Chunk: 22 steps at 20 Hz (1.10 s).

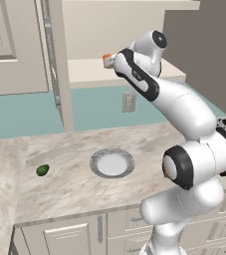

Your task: Pick the avocado and bread from the counter and place them on the plate. Then pick the jam from the cabinet and place it next to the plate. Lastly close the cabinet door.

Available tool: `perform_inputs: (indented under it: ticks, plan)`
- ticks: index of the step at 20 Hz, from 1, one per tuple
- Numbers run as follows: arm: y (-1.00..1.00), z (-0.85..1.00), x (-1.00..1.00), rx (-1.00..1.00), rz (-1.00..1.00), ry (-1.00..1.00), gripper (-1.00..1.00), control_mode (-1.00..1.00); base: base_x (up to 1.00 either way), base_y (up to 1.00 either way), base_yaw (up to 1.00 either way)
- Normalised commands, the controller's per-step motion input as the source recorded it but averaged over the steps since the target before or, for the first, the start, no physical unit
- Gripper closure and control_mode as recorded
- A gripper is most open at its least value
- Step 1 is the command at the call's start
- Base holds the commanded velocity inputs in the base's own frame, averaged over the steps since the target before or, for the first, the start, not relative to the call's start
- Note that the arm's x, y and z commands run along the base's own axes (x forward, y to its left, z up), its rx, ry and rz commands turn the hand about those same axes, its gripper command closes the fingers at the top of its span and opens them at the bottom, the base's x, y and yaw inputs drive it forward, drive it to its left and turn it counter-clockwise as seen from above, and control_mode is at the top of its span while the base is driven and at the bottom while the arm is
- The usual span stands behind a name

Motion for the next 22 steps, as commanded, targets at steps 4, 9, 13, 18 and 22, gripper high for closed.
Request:
perform_inputs:
  ticks: [4,9,13,18,22]
  plan:
    - [0.06,0.01,0.39,0.00,0.00,0.00,-1.00,-1.00,0.00,0.00,0.00]
    - [0.07,0.00,0.40,0.00,0.00,0.00,-1.00,-1.00,0.00,0.00,0.00]
    - [0.07,0.00,0.39,0.00,0.00,0.00,-1.00,-1.00,0.00,0.00,0.00]
    - [0.10,0.00,0.35,0.00,0.00,0.00,-1.00,-1.00,0.00,0.00,0.00]
    - [0.11,0.00,0.26,0.00,0.00,0.00,-1.00,-1.00,0.00,0.00,0.00]
